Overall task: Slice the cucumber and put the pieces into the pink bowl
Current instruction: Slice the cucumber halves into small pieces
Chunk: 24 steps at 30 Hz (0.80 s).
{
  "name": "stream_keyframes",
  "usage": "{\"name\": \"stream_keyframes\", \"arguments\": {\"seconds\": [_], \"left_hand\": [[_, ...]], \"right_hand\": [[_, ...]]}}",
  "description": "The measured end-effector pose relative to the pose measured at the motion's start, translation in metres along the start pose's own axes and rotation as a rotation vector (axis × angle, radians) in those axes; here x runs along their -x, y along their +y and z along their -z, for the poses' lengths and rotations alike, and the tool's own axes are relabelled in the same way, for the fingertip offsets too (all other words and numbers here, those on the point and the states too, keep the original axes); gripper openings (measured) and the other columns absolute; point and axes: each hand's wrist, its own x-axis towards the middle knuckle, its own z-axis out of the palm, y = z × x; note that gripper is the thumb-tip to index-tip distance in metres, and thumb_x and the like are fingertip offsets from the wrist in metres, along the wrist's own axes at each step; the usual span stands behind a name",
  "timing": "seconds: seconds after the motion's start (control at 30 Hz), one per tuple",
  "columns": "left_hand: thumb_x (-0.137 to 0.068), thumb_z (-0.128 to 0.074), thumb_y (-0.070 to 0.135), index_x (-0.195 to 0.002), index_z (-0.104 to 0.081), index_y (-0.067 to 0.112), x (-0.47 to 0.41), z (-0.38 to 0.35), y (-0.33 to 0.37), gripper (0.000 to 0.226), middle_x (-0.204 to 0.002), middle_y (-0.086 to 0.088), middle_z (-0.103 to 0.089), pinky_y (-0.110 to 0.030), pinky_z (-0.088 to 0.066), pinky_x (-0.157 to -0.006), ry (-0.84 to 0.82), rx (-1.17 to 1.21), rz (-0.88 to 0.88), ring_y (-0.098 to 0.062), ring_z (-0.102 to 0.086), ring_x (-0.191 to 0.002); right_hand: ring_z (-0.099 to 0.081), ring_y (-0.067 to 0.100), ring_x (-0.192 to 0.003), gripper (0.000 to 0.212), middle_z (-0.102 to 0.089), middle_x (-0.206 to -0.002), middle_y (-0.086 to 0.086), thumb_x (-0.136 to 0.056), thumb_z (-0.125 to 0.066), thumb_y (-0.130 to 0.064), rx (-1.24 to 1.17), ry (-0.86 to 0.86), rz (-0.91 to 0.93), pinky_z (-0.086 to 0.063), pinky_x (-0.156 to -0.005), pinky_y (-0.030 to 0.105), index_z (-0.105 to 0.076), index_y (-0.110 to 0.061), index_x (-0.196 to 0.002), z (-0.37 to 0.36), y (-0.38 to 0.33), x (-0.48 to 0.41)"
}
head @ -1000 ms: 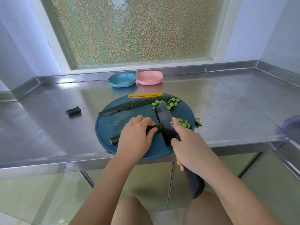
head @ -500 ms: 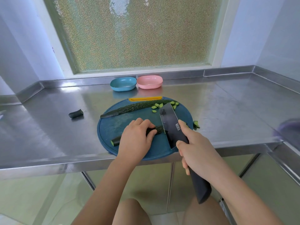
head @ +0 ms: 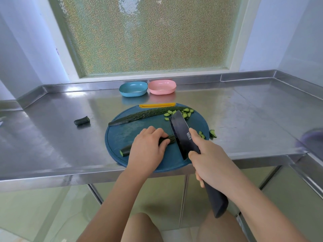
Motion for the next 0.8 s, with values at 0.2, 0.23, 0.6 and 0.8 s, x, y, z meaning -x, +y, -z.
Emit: {"name": "stream_keyframes", "arguments": {"seconds": [0.2, 0.23, 0.6, 0.8], "left_hand": [[-0.091, -0.056, 0.032, -0.103, -0.064, 0.020, -0.001, 0.000, -0.001, 0.019, -0.099, 0.001, -0.059, -0.028, -0.039, -0.076, -0.001, -0.002, -0.008, -0.018, -0.052, -0.093], [-0.091, -0.056, 0.032, -0.102, -0.065, 0.020, -0.001, -0.001, -0.001, 0.018, -0.098, 0.000, -0.059, -0.027, -0.039, -0.075, 0.002, -0.004, -0.011, -0.018, -0.052, -0.092], [-0.091, -0.056, 0.033, -0.102, -0.064, 0.022, 0.001, 0.000, 0.000, 0.017, -0.099, 0.002, -0.059, -0.028, -0.041, -0.078, 0.016, 0.010, 0.006, -0.016, -0.053, -0.093], [-0.089, -0.059, 0.030, -0.098, -0.065, 0.020, 0.001, -0.001, -0.001, 0.015, -0.095, 0.000, -0.060, -0.028, -0.039, -0.074, 0.022, 0.007, -0.003, -0.019, -0.054, -0.090]], "right_hand": [[-0.051, 0.014, -0.038, 0.068, -0.057, -0.070, 0.005, -0.097, -0.035, -0.013, -0.061, -0.030, -0.018, -0.056, -0.055, 0.028, -0.006, -0.043, -0.151, -0.001, -0.002, -0.004], [-0.051, 0.014, -0.038, 0.068, -0.057, -0.070, 0.006, -0.098, -0.035, -0.014, -0.046, -0.031, -0.013, -0.055, -0.054, 0.028, -0.005, -0.042, -0.151, -0.004, -0.003, -0.005], [-0.049, 0.009, -0.035, 0.066, -0.055, -0.081, 0.008, -0.100, -0.034, -0.016, -0.023, -0.016, -0.018, -0.053, -0.047, 0.026, -0.002, -0.045, -0.150, -0.009, 0.007, 0.009], [-0.049, 0.013, -0.039, 0.067, -0.058, -0.074, 0.011, -0.098, -0.036, -0.014, -0.104, 0.035, -0.005, -0.057, -0.055, 0.031, -0.008, -0.045, -0.150, -0.005, 0.006, 0.011]]}}
